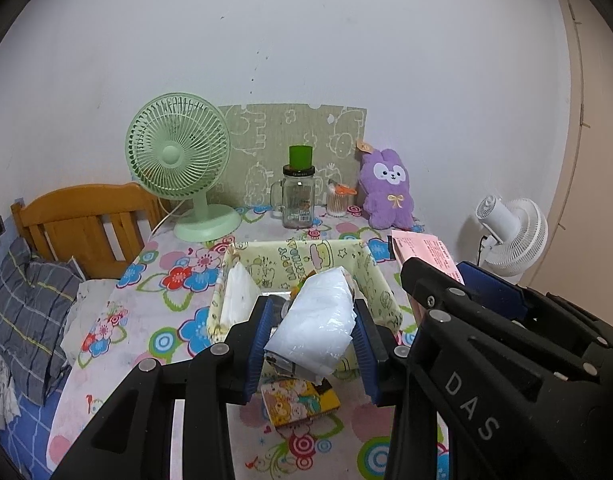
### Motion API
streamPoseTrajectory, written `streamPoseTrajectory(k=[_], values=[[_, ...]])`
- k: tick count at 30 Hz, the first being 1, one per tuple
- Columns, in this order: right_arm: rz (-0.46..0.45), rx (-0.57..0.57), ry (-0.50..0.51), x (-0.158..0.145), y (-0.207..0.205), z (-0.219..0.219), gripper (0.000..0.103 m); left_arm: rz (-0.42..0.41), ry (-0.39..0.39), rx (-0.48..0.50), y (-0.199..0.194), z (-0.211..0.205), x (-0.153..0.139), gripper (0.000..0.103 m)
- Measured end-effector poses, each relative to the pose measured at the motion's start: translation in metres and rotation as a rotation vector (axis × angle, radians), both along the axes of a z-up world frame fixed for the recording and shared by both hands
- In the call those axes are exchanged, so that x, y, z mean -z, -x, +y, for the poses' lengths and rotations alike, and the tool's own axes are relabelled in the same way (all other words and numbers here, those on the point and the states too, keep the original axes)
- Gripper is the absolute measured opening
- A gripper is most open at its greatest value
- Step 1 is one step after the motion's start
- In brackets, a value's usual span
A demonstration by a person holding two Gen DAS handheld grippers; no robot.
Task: Organize soft objects
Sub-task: 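Carry the white cloth with the left gripper while the right gripper carries the pink packet over the box, then lower both grippers into the box and open them to drop cloth and packet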
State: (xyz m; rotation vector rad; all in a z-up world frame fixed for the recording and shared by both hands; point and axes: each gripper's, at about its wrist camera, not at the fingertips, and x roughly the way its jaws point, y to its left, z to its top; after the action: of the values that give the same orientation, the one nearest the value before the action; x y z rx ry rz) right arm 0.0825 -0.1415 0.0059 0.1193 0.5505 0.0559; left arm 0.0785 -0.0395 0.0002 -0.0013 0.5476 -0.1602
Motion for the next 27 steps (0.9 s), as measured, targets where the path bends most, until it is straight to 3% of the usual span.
streamPoseTrajectory(k=[27], values=[[0.013,-0.018,0.004,0.013,-0.080,0.004,0.040,0.008,0.000,-0.017,-0.075,0.003,0.014,0.040]])
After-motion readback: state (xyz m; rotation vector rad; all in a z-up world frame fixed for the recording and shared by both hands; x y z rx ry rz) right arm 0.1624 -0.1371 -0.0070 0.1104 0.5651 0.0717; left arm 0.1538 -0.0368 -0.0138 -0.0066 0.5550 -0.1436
